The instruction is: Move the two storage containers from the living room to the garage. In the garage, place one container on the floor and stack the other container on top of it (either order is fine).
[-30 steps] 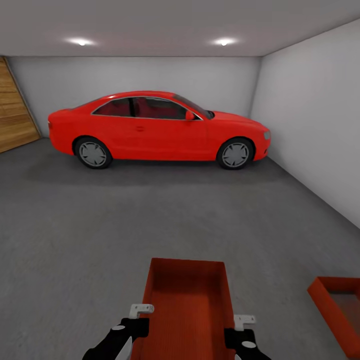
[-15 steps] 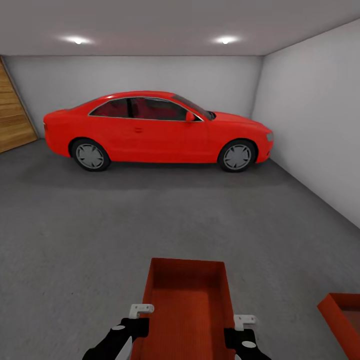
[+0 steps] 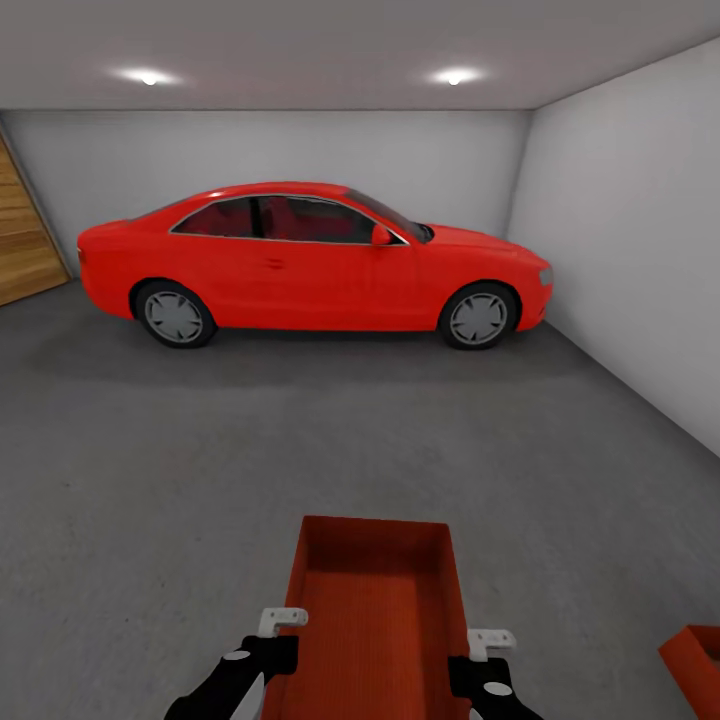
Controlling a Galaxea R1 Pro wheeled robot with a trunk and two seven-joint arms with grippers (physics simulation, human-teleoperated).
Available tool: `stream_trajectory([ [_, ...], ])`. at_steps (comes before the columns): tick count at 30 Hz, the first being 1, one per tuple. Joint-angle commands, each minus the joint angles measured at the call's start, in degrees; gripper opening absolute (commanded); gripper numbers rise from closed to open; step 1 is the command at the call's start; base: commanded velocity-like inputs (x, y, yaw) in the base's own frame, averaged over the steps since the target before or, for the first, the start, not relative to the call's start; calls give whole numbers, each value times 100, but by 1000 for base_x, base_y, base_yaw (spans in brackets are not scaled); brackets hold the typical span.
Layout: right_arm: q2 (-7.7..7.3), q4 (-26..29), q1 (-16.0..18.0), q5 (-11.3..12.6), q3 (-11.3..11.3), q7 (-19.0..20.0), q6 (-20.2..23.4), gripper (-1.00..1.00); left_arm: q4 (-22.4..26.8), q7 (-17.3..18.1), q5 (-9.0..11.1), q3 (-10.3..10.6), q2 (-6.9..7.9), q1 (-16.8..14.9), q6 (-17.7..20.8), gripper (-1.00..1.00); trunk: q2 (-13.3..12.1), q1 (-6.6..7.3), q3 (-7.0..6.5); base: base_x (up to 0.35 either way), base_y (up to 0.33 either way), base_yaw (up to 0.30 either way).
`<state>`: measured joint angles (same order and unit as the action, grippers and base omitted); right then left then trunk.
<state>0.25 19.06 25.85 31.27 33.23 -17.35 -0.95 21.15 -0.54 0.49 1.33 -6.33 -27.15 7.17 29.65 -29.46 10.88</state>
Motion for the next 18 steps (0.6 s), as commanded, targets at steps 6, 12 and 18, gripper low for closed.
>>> stream_trajectory([
  [6,-86,10,8,-51,-19,-93,-19,-100,3,-51,-84,-28,35,-1,39,-100,8,-5,9,322,0,0],
  [12,-82,10,8,-51,-19,-93,-19,-100,3,-51,-85,-28,35,-1,39,-100,8,-5,9,322,0,0],
  [18,-84,10,8,-51,-19,-93,-19,-100,3,-51,-84,-28,35,-1,39,-100,8,-5,9,322,0,0],
])
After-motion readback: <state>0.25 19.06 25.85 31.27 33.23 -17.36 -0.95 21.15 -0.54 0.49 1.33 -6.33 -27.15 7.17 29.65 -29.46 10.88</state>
